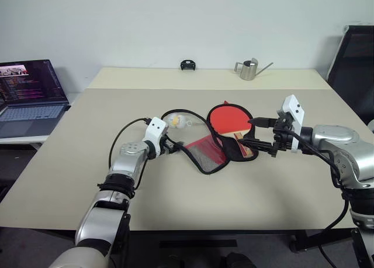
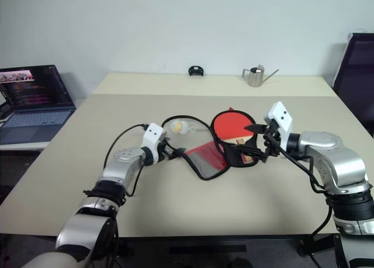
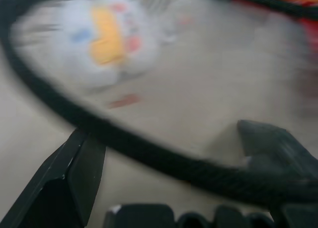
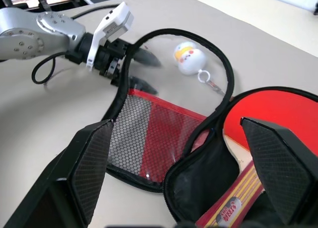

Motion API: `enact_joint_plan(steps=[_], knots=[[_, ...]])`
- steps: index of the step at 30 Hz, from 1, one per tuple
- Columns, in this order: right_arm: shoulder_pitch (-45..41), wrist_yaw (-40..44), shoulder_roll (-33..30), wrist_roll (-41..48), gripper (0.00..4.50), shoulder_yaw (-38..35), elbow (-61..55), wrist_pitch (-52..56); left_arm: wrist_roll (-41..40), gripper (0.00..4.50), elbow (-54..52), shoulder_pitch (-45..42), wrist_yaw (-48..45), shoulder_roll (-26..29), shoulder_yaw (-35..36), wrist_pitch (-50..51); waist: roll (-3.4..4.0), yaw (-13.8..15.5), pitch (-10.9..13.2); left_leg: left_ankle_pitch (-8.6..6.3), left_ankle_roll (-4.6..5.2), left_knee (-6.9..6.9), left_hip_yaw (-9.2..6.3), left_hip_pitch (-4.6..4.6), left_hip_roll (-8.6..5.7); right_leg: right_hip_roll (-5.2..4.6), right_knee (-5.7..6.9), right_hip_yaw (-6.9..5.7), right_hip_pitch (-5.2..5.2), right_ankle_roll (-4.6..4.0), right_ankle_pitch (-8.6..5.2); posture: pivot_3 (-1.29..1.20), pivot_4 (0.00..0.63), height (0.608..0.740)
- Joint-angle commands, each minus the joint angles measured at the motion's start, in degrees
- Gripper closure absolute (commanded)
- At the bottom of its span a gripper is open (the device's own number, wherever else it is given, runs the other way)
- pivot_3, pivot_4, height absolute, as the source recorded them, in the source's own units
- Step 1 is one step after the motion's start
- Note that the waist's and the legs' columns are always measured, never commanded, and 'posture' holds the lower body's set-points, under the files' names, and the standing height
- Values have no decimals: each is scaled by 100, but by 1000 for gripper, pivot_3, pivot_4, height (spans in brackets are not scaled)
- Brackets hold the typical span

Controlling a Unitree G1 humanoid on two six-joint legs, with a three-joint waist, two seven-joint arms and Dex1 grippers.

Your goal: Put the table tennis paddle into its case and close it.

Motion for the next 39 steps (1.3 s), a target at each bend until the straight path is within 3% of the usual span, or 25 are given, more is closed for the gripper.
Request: enact_joint_plan(steps=[1,7,16,21,31,39], knots=[[36,-85,-86,126,19,-285,-288,-9,-239,0,-572,-195,-213,-145,56,109,-1,3,1,0,0,0,0,0,0,0,0,0,0,0,0,0,150,740],[159,-208,-98,180,19,-432,-364,63,-421,0,-864,-684,-313,-653,-28,296,-2,71,1,0,0,1,0,-2,-1,0,-1,0,0,0,0,0,150,740],[366,-516,-108,320,19,-597,-647,245,-68,0,1257,-2095,-113,-1486,-95,-789,-5,68,3,0,1,-1,4,-2,-5,2,-12,-1,3,1,0,0,150,740],[592,-765,-125,374,19,-785,-864,396,57,0,2139,-2478,181,-1679,-3,-1245,-7,58,4,-1,1,-3,4,-2,-4,5,-13,0,2,2,0,0,150,740],[670,-1517,137,48,19,-804,-563,249,-109,0,2065,-2260,-87,-1028,342,-1601,-7,46,4,0,0,-3,3,1,-2,6,-9,0,2,2,0,0,150,740],[271,-2314,591,-484,19,-470,253,550,-1197,0,-160,-1091,-2072,-281,736,-570,-5,29,4,3,-5,-2,6,0,-1,5,-9,3,0,1,0,0,150,740]])
